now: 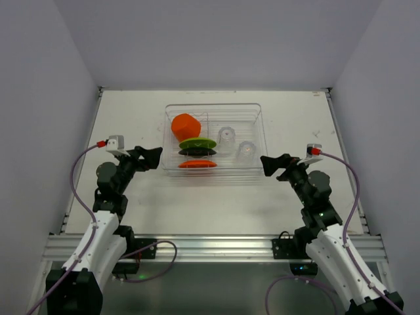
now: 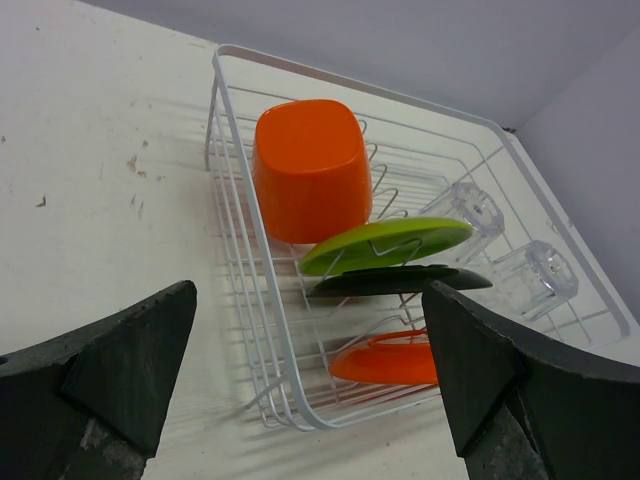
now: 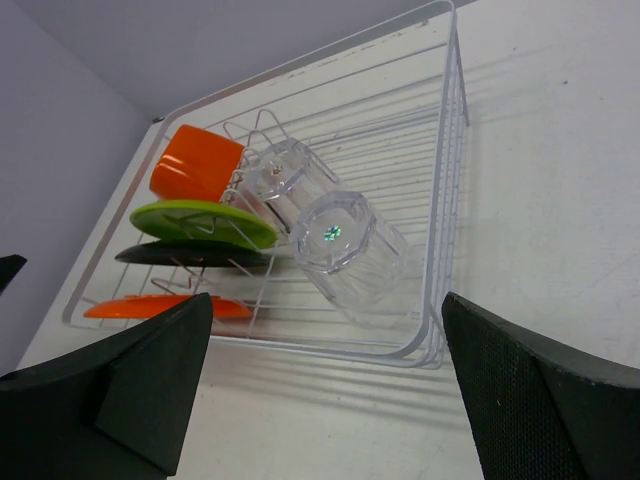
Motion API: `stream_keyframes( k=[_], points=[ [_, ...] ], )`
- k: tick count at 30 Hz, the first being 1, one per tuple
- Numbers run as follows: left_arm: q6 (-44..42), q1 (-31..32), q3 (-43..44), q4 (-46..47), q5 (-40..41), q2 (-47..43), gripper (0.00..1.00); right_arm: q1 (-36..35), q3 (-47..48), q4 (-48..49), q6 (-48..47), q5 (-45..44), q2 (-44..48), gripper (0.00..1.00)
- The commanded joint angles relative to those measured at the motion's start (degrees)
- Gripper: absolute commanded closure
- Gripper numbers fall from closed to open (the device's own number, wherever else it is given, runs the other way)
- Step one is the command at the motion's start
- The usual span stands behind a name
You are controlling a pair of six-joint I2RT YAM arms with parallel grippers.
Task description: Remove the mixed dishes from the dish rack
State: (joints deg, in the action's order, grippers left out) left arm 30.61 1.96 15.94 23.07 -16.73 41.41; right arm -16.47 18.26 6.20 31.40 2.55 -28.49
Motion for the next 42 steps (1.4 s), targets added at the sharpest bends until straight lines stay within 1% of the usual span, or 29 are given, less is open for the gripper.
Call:
stream_keyframes(
  k=[1, 12, 17, 23, 27, 29, 33, 36, 37, 39, 40, 41, 42],
  points=[
    [-1.0, 0.3, -0.4, 2.6, -0.7, 0.3, 0.00, 0.1, 0.5, 3.2, 0.2, -0.4, -0.2, 0.01],
    [-1.0, 0.3, -0.5, 2.8, -0.4, 1.0, 0.00, 0.1, 0.5, 3.5, 0.4, 0.3, -0.3, 0.01],
    [-1.0, 0.3, -0.6, 2.8, -0.1, 1.0, 0.00, 0.1, 1.1, 2.8, 0.2, -0.9, -1.2, 0.01],
    [-1.1, 0.2, -0.5, 2.2, 0.6, 0.7, 0.00, 0.1, 3.8, 0.9, 0.0, 0.0, -3.7, 0.01],
    [-1.3, 0.2, -0.3, 1.6, 1.1, 0.1, 0.00, 0.1, 7.3, -2.9, 0.2, 0.1, -6.0, 0.01],
    [-1.3, 0.2, 0.0, 1.0, 1.5, -0.2, 0.00, 0.0, 10.1, -5.3, 0.5, 0.4, -7.8, 0.01],
    [-1.3, 0.3, 0.2, 0.7, 1.8, 0.2, 0.00, -1.5, 16.4, -10.8, 0.8, -0.3, -15.5, 0.01],
    [-1.3, 0.3, 0.8, 0.0, 2.0, 1.0, 0.00, -5.1, 23.7, -15.1, 0.9, -2.5, -20.6, 0.01],
    [-1.3, 0.2, 0.8, 0.0, 2.1, 1.1, 0.00, -6.1, 25.7, -16.6, 0.9, -4.4, -22.2, 0.01],
    [-1.3, 0.3, 1.0, -0.2, 2.1, 1.5, 0.00, -8.3, 29.9, -22.6, 1.5, -7.6, -25.6, 0.01],
    [-1.3, 0.3, 1.0, -0.2, 2.1, 1.6, 0.00, -9.7, 34.9, -25.2, 1.7, -8.6, -29.7, 0.01],
    [-1.3, 0.3, 1.0, -0.2, 2.1, 1.6, 0.00, -10.3, 37.4, -29.7, 2.3, -10.4, -31.6, 0.01],
    [-1.3, 0.3, 1.0, -0.2, 2.1, 1.6, 0.00, -10.9, 41.9, -31.8, 2.8, -11.1, -33.5, 0.01]
  ],
)
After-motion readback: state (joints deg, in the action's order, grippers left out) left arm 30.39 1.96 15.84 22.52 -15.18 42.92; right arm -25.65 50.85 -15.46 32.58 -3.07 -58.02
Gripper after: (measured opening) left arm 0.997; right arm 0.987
